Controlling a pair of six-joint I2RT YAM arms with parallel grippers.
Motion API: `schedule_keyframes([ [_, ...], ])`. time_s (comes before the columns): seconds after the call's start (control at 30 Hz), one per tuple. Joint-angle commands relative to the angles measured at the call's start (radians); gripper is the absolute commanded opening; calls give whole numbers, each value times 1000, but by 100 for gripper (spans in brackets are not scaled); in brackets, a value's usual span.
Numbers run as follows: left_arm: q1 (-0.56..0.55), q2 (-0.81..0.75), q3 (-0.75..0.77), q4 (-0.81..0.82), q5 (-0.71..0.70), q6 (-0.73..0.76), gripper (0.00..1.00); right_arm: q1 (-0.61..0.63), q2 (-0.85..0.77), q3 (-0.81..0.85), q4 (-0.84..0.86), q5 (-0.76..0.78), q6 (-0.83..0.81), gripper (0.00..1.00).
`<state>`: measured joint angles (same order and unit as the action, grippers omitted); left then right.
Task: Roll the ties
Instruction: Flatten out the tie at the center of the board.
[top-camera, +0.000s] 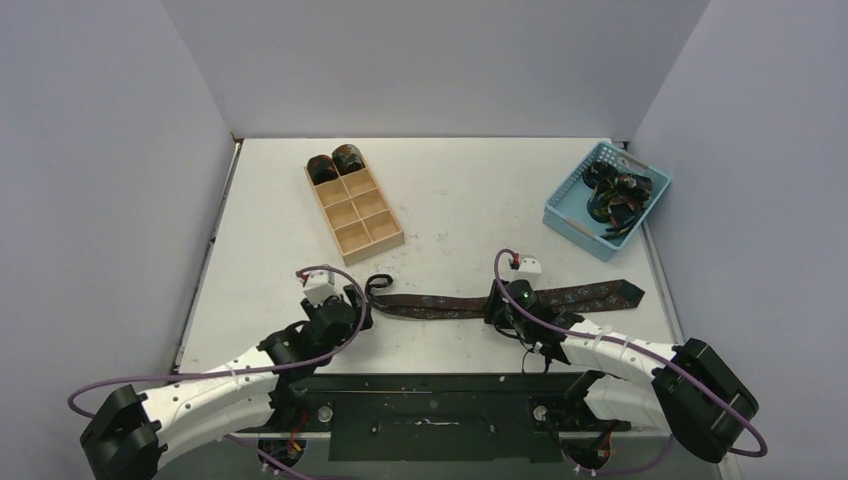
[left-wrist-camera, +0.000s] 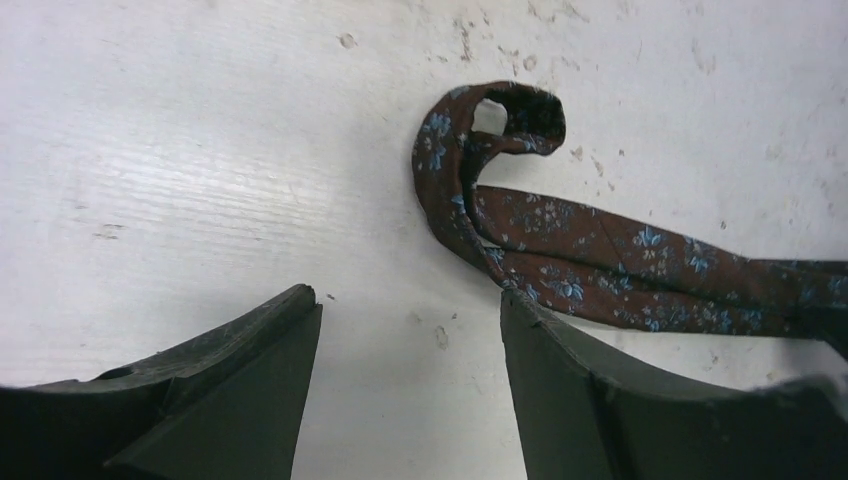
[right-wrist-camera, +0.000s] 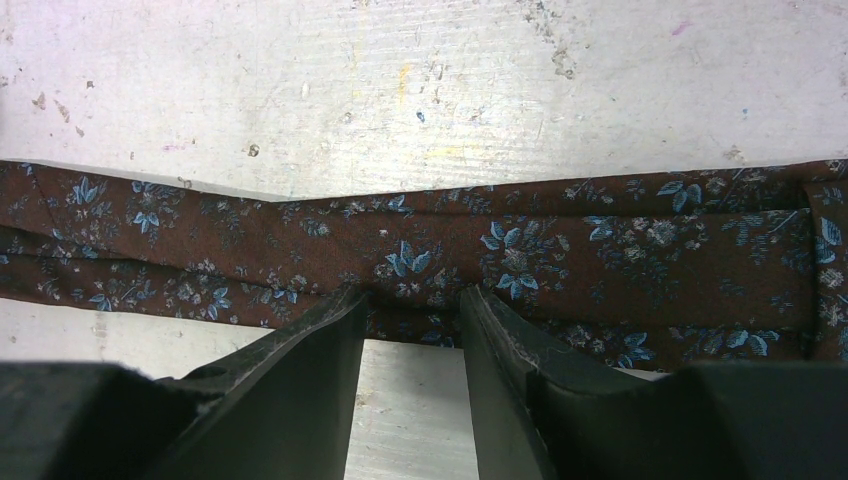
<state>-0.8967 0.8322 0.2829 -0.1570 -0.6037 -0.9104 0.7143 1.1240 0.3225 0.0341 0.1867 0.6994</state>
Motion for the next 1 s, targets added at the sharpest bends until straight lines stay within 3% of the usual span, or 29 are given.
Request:
schedule_keyframes([
  [0.0,12,-93,13,-114,-113,-67,65,4,4,-3,42,27,5,41],
  [0.07,12,-96,38,-95,-125,-28,72,2,0,-3,41,27,4,40],
  [0.13,12,-47,85,-59,-125,46,100,3,-7,-6,41,28,4,40],
  [0.3,18,228,282,-44,-118,242,97,2,-15,-10,43,27,4,41],
  [0.4,30,382,369,-66,-93,248,97,1,-8,-8,44,25,2,41],
  [0.53,31,510,395,-84,-64,186,79,-3,2,-3,46,25,1,41],
  [0.67,35,524,336,-54,-53,154,70,-5,0,-5,46,16,-1,41],
  [0.97,145,418,211,-61,-86,1,67,-6,14,-3,49,16,-2,40],
])
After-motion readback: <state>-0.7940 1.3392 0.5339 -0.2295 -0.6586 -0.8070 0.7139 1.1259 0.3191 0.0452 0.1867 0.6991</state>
